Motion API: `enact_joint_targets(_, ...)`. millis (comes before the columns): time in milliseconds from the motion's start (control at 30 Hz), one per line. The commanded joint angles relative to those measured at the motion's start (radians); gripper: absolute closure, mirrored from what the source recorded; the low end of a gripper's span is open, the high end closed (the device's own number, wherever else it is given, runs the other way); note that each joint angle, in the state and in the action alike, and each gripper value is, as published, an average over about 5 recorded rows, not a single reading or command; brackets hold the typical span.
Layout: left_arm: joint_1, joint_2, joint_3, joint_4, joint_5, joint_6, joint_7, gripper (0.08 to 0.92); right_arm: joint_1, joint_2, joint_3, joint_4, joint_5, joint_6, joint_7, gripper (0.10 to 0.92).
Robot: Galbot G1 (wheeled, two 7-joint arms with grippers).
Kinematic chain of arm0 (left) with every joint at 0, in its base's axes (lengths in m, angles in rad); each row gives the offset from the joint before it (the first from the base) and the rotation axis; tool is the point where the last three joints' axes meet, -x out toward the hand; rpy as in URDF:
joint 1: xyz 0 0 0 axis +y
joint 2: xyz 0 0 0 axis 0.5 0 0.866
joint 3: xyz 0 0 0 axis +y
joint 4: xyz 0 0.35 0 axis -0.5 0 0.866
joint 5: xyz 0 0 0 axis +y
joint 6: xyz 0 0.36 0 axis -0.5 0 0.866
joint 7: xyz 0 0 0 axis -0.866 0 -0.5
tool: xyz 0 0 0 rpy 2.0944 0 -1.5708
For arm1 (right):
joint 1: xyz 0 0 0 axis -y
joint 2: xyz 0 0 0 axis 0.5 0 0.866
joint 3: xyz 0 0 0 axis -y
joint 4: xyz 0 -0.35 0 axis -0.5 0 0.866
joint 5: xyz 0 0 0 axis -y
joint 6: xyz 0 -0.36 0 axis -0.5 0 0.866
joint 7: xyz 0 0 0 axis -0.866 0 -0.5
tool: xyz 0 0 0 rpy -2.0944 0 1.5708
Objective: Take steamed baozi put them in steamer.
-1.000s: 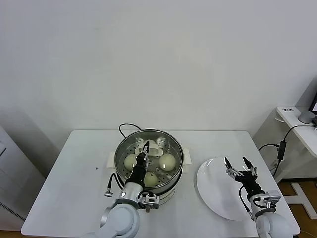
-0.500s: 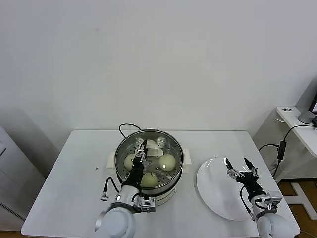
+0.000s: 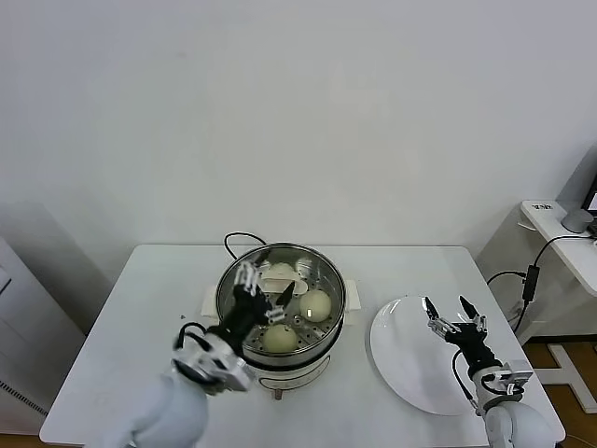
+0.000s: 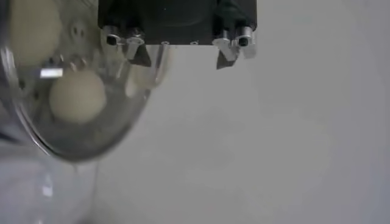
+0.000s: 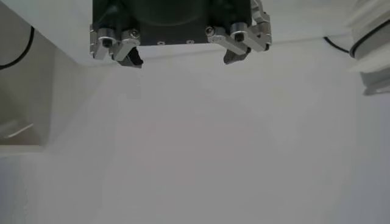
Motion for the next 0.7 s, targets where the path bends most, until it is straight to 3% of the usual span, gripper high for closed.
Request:
enact_joint_targets(33,0.053,-0.067,-0.377,-0.025,-1.037,-0.051,-0.119,0.180,-0.010,-0.012,-0.003,0.012,0.002,-0.001,0.026,0.203)
enact_joint_targets(200,0.071,-0.087,-0.464,0.100,-1.009,0.016,-0.191,0.177,-0.021,-0.019,-0.003,0.028,-0.005,-0.006,0.026,0.203)
enact_joint_targets(433,0.111,-0.068,-0.528,0.281,-0.920,-0.005,-0.166,0.177,-0.022,-0.016,-0.003,0.039,-0.015,-0.016,0.022,0.203)
enact_joint_targets(700,0.147,-0.058,-0.582,0.384,-0.910,-0.007,-0.155,0.177,-0.018,-0.015,0.001,0.042,-0.025,-0.039,0.000,0.203)
